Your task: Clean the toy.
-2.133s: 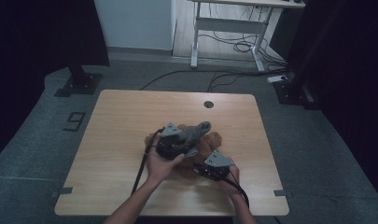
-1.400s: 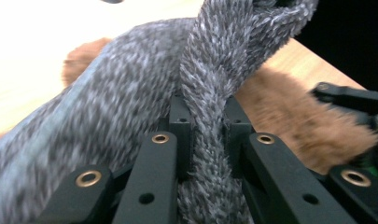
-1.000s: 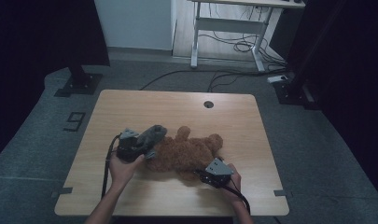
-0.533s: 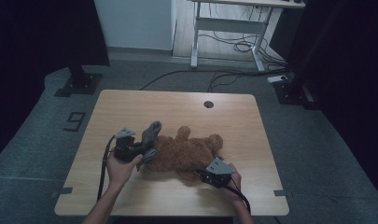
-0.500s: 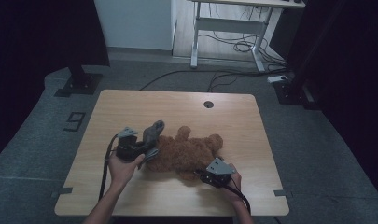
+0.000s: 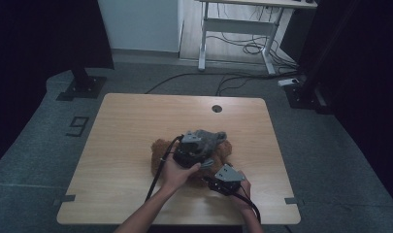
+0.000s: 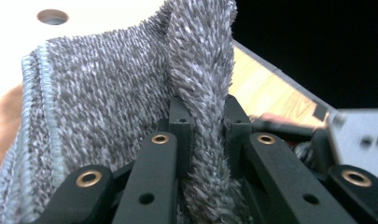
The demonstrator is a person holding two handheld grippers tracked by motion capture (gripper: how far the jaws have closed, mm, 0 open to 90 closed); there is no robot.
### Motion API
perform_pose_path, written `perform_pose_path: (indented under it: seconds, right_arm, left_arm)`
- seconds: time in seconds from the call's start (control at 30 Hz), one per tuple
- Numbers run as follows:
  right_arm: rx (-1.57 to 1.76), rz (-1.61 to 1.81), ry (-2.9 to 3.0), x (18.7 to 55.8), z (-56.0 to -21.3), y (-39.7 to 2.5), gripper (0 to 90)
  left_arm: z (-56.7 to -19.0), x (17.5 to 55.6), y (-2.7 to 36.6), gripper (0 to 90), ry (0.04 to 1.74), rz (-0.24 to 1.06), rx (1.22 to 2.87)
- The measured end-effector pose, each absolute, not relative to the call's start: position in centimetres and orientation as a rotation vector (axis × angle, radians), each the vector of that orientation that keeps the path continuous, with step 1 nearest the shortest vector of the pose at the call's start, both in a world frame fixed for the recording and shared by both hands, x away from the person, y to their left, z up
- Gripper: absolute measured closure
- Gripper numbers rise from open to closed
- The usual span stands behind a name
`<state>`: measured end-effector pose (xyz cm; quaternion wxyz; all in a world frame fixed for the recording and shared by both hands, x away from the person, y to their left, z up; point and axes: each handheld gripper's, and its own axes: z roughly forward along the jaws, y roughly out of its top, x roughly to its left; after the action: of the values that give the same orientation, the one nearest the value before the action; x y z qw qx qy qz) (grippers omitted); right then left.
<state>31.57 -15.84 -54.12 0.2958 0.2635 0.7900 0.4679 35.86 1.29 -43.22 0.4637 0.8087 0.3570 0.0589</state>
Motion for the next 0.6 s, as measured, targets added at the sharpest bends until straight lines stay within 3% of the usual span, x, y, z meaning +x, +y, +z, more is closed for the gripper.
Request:
perform_pose_path:
  seconds: [0.13,0.6]
  right_arm:
    - [0.706,1.248,2.101,31.6,-54.1,-15.9,44.1]
    - [0.712,1.249,2.101,31.6,-54.3,-15.8,44.2]
  left_arm:
    - [-44.7,36.6,0.3,78.5,0.906,0.151,2.034]
    - [-45.1,36.3,3.0,78.8,0.929,0.152,2.004]
